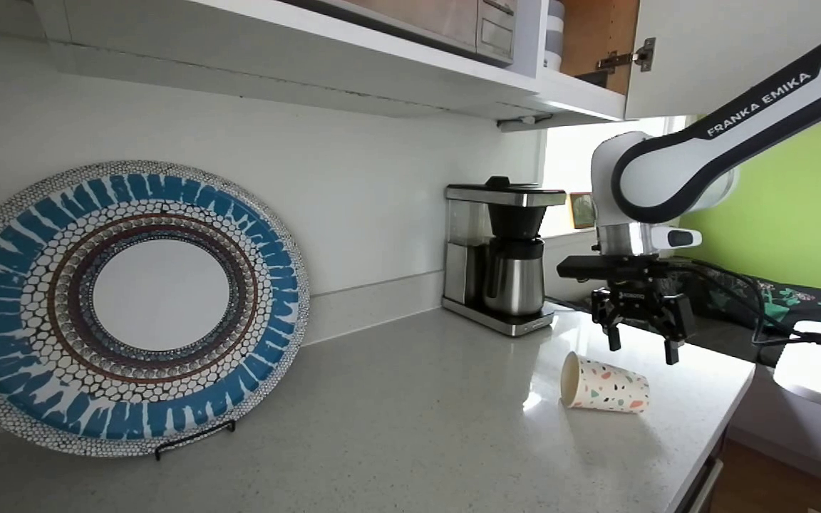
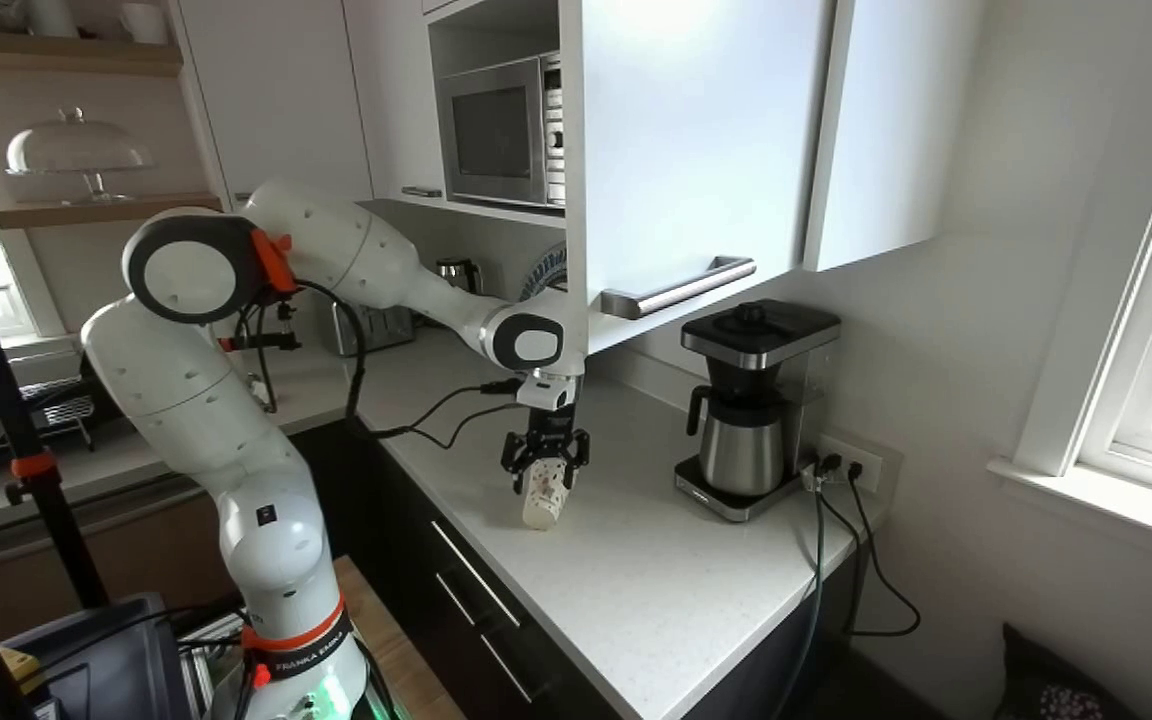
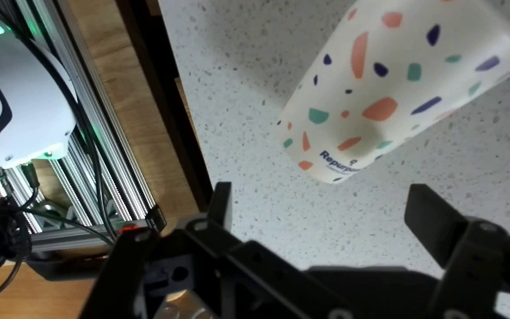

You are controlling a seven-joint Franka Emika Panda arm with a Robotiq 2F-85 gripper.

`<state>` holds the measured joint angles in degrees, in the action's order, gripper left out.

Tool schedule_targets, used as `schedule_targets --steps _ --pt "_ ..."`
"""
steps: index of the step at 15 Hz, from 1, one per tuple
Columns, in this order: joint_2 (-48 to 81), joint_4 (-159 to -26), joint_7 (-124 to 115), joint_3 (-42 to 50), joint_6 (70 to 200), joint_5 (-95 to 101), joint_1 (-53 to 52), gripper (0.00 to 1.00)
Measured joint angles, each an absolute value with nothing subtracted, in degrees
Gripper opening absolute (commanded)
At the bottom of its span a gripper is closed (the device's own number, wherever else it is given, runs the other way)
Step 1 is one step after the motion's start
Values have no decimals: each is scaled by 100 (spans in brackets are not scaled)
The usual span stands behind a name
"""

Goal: Turn the cup upside down

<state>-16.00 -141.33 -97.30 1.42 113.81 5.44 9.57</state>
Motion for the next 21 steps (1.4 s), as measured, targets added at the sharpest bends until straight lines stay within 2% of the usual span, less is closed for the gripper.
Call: schedule_targets --steps 9,21 --pt "-1571 -14456 -10460 259 11609 368 1036 100" --pt "-1579 -14916 -10994 285 12847 150 1057 100"
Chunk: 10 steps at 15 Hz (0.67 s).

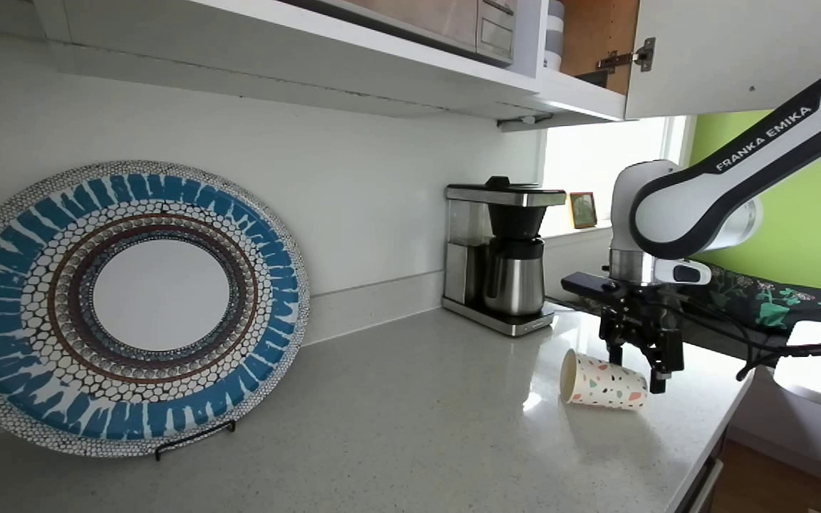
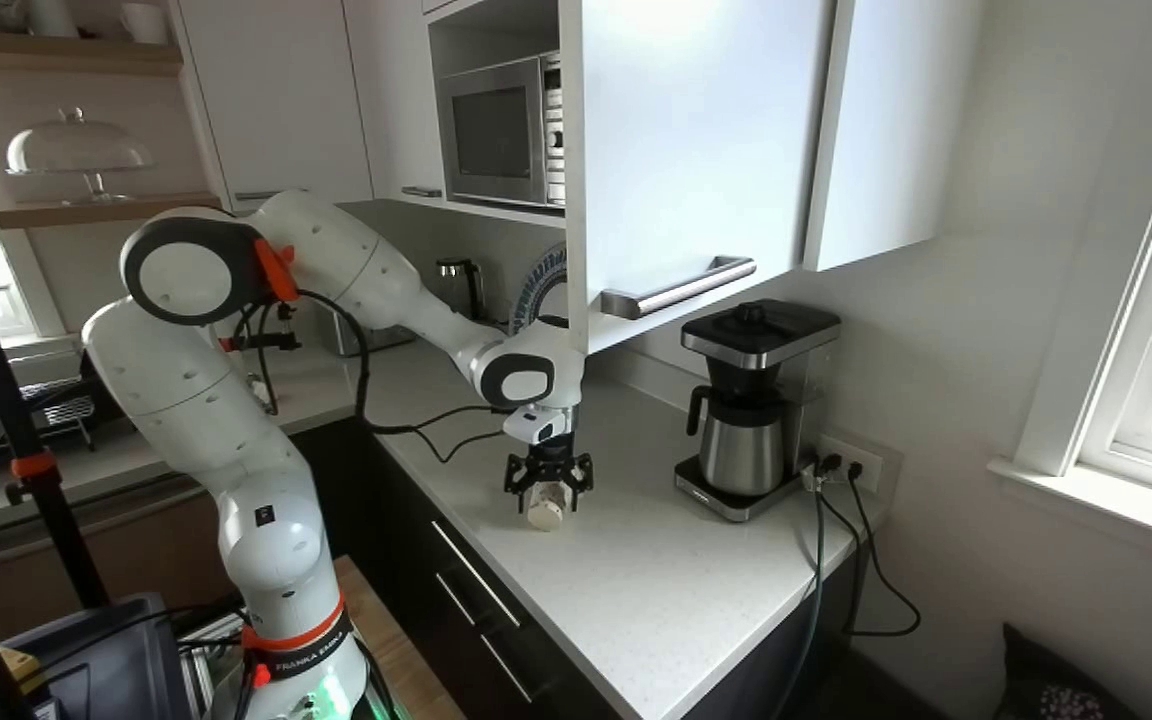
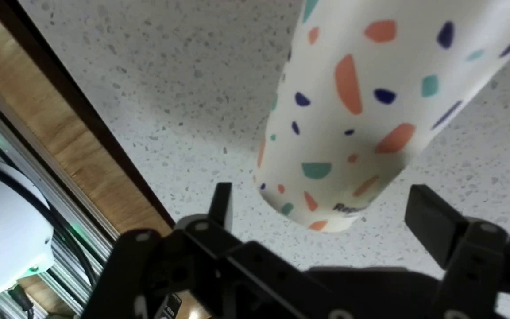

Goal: Turn the cup upside down

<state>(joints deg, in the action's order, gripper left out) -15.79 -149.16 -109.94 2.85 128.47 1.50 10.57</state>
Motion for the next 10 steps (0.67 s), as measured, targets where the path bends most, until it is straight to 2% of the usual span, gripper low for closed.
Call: schedule_targets --steps 10 --pt "-1460 -15010 -11022 219 13353 -95 983 99"
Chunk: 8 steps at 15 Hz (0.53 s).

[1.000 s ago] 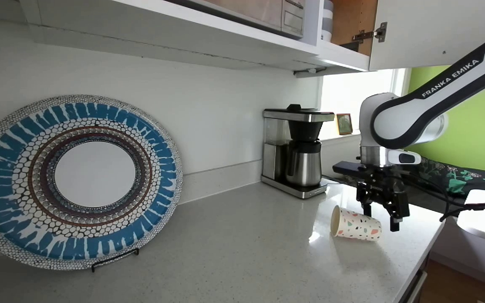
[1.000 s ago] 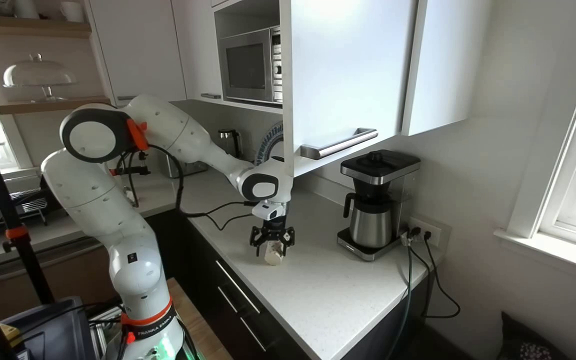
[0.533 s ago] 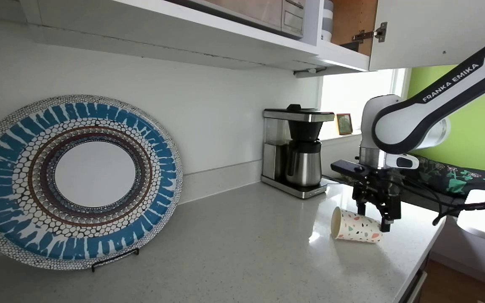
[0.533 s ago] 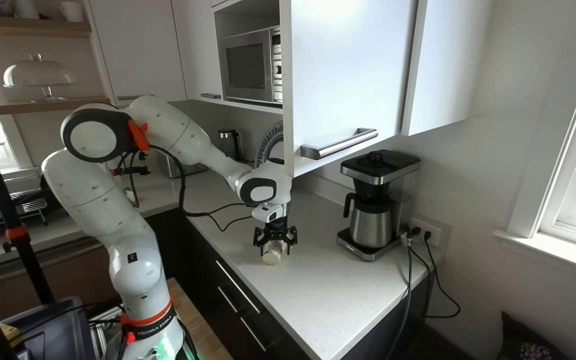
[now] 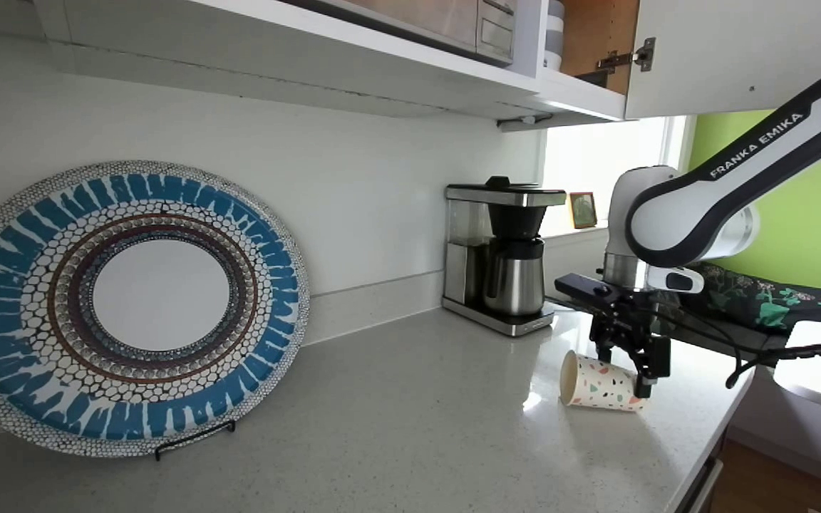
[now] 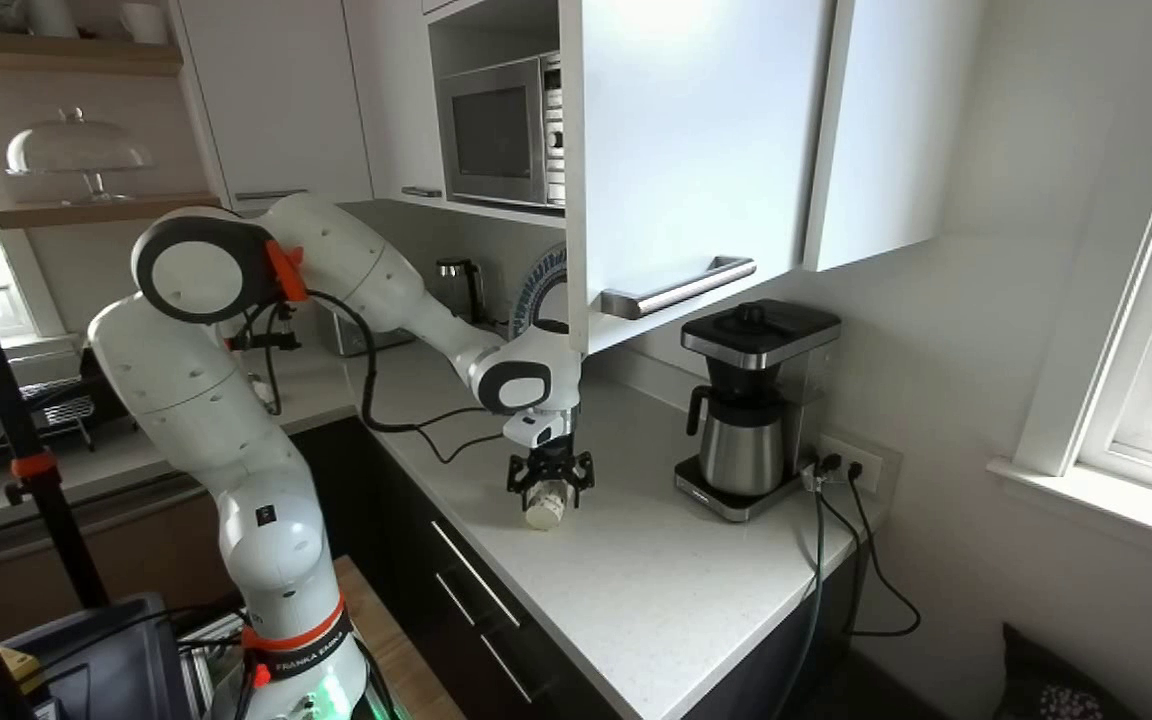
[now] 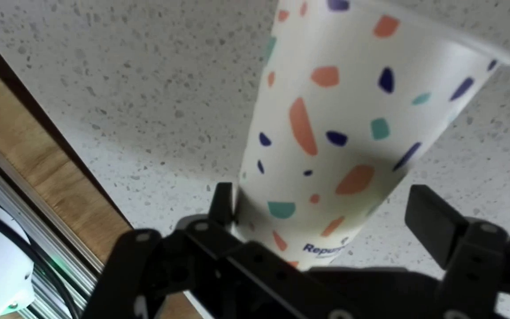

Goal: Turn the cup upside down

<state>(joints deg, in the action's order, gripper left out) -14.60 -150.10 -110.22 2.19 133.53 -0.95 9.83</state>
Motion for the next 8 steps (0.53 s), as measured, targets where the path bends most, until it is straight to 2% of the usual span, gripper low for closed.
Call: schedule_targets --steps 1,3,5,6,8 --pt "-1433 -15011 -11022 206 13403 -96 976 80" --pt "-1369 -15013 -11022 184 13499 -99 964 69" --pt "-1322 -15014 -11022 180 13540 -99 963 52" --pt "-1313 -15013 -11022 181 13548 -99 964 46" --pt "-1325 -15007 -11022 180 13551 -99 965 43"
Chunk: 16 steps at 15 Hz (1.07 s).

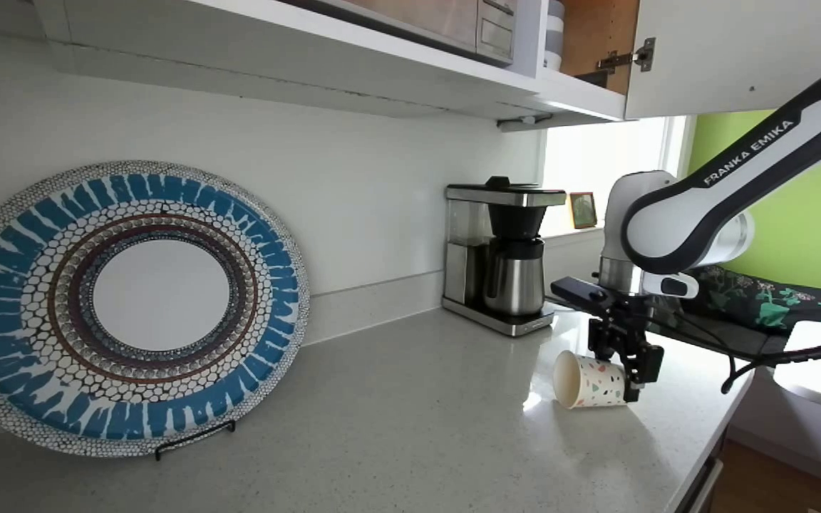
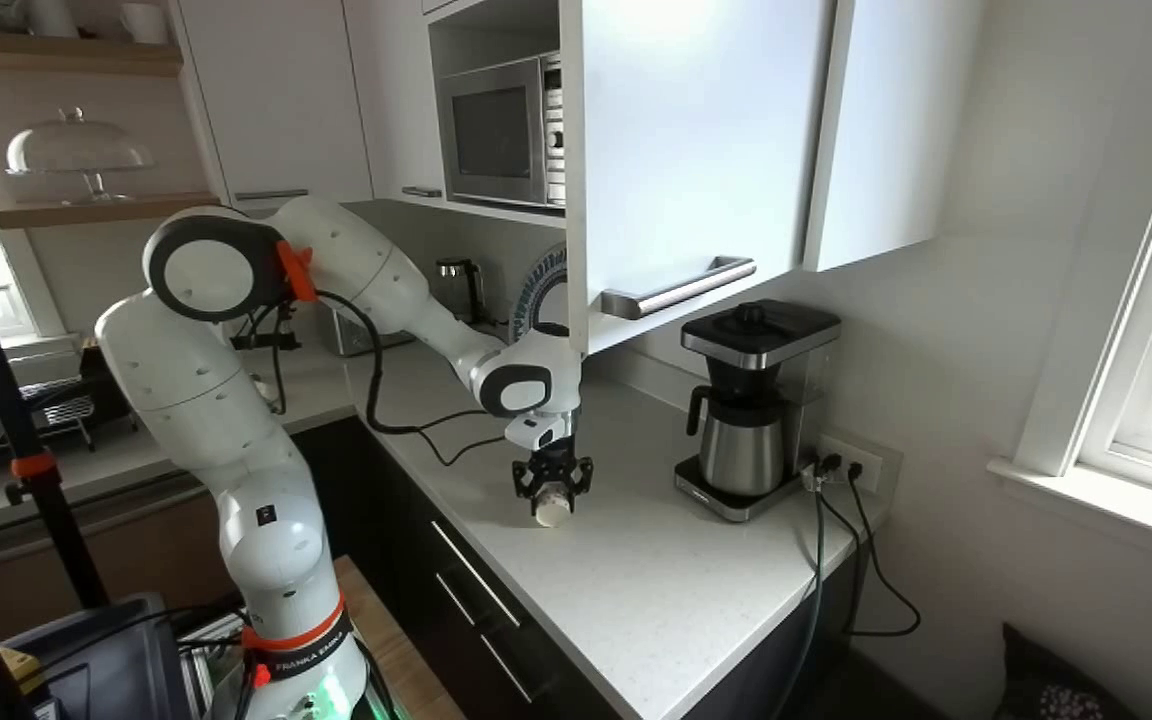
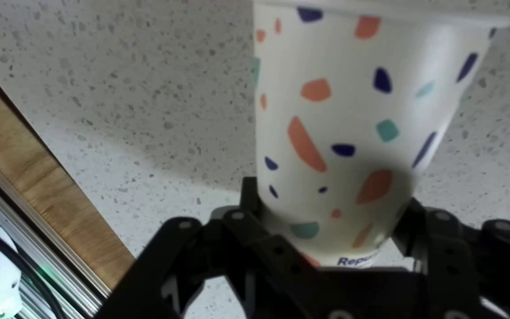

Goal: Turn the cup upside down

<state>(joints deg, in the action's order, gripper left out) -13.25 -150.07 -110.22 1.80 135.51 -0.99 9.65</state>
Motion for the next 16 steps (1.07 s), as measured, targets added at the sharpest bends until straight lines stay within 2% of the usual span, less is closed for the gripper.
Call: schedule_targets --steps 4,12,16 --pt "-1327 -14970 -11005 167 13557 19 965 38" --pt "-1294 -14657 -10961 65 13503 1101 971 38" --pt "-1293 -14268 -10971 -67 13014 1983 975 38"
